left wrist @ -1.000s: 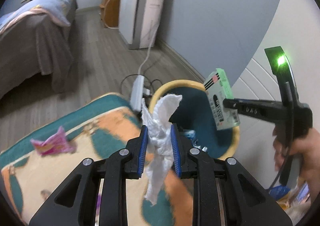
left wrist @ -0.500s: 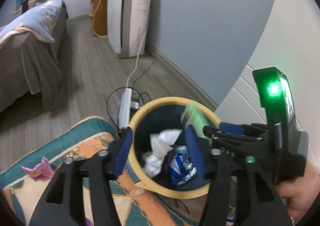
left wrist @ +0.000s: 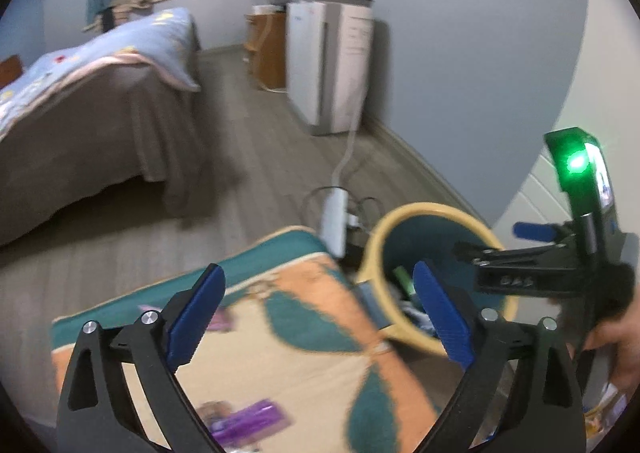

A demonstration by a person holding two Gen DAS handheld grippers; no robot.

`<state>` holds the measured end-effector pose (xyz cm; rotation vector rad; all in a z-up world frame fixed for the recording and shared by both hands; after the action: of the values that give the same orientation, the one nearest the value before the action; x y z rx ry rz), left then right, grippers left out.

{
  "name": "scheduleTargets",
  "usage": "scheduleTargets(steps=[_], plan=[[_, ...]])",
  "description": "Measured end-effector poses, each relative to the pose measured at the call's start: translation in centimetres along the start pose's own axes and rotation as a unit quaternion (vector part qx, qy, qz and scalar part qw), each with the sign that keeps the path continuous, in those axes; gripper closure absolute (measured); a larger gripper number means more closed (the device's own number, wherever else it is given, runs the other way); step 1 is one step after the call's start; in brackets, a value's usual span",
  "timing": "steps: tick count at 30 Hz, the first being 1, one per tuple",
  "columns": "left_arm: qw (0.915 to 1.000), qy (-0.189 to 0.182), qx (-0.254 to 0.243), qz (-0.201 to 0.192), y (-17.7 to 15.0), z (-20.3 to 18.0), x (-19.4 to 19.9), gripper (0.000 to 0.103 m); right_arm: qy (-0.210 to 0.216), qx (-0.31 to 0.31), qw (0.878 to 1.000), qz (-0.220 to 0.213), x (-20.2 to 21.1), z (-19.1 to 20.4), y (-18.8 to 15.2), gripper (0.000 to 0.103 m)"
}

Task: Collect trash
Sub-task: 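Return both open tools above the cushion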

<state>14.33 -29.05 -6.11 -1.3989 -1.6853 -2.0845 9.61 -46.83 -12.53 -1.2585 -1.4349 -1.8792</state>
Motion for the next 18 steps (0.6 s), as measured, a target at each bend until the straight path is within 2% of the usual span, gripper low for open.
scheduleTargets(steps=[5,12,15,18], plan=[[0.9989,0.035,0.031,-0.008,-1.2,5.2,3.4,0.007,0.002,0.069,0.997,-0.024,2.2,4.7,0.2,0.006],[0.9946,0.083,0.062,-0.01,-5.3,11.1,8.8,0.007,0.011,0.141,0.99,-0.025,4.3,11.3,-1.7,0.006],[0.9916,0.099,0.083,-0.007,-7.2,13.2,10.6,0.007,0.016,0.144,0.989,-0.02,5.1,13.6,-2.7,0.006],[0.9883,0.114,0.102,-0.001,-9.2,14.7,11.9,0.007,0.038,0.121,0.992,-0.013,5.8,15.7,-3.6,0.006]])
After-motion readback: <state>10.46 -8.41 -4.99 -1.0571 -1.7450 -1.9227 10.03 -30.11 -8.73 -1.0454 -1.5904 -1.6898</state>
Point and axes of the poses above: each gripper's, at about its wrist camera, not at the fingertips, and x roughly against the way its jaws point, z to its left, y to its top, the point moved 9 cm from there along -x, roughly the way its jaws point
